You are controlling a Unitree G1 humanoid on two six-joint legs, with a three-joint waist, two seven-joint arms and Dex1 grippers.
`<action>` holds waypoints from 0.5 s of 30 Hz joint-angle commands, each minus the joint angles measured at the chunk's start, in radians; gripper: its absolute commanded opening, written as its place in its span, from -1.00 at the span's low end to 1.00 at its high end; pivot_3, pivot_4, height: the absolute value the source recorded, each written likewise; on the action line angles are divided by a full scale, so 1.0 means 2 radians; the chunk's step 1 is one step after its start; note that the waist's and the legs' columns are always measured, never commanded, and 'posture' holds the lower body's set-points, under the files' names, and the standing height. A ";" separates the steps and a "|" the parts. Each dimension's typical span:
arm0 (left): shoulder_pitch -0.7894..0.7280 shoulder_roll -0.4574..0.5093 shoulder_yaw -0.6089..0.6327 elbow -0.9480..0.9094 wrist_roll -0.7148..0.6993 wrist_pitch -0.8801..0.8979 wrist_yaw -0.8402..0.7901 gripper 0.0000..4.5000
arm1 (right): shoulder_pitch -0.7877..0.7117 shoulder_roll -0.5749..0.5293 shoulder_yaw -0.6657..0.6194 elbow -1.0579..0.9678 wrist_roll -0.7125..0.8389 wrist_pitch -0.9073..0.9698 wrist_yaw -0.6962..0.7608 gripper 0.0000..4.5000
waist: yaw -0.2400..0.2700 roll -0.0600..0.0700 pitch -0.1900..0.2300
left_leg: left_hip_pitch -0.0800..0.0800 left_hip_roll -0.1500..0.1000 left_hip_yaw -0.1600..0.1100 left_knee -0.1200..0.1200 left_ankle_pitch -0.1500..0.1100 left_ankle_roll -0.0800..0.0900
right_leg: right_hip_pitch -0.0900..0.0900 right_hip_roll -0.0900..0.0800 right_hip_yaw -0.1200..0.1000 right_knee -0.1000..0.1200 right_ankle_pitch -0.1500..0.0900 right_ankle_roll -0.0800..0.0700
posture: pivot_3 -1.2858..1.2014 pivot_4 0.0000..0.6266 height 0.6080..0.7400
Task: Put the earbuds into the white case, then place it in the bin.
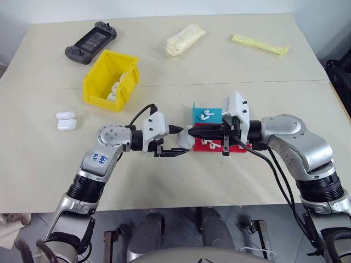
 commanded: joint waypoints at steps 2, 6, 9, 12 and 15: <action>-0.002 -0.005 0.021 -0.029 -0.019 -0.015 0.002 0.23 | 0.014 -0.018 -0.015 0.007 -0.014 -0.010 0.013 -0.98 | 0.000 0.000 0.000 | 0.000 0.000 0.000 0.000 0.000 0.000 | 0.000 0.000 0.000 0.000 0.000 0.000 | 0.03 -0.52 1.00; 0.009 -0.014 0.040 -0.036 -0.037 -0.019 0.007 0.23 | 0.042 -0.036 -0.048 0.001 -0.006 -0.008 0.019 -0.98 | 0.000 0.000 0.000 | 0.000 0.000 0.000 0.000 0.000 0.000 | 0.000 0.000 0.000 0.000 0.000 0.000 | 0.03 -0.52 1.00; 0.023 -0.013 0.056 -0.044 -0.048 -0.013 0.014 0.23 | 0.070 -0.043 -0.083 -0.016 0.018 -0.009 0.028 -0.98 | 0.000 0.000 0.000 | 0.000 0.000 0.000 0.000 0.000 0.000 | 0.000 0.000 0.000 0.000 0.000 0.000 | 0.03 -0.52 1.00; 0.065 -0.001 0.091 -0.059 -0.054 -0.010 0.037 0.23 | 0.130 -0.054 -0.136 -0.048 0.043 -0.018 0.044 -0.81 | 0.000 0.000 0.000 | 0.000 0.000 0.000 0.000 0.000 0.000 | 0.000 0.000 0.000 0.000 0.000 0.000 | 0.03 -0.52 1.00; 0.112 -0.004 0.152 -0.075 -0.080 0.003 0.079 0.23 | 0.189 -0.053 -0.184 -0.083 0.054 -0.039 0.037 -0.45 | 0.000 0.000 0.000 | 0.000 0.001 0.000 -0.001 0.000 0.000 | 0.000 0.000 0.000 0.000 0.000 0.000 | 0.03 -0.52 1.00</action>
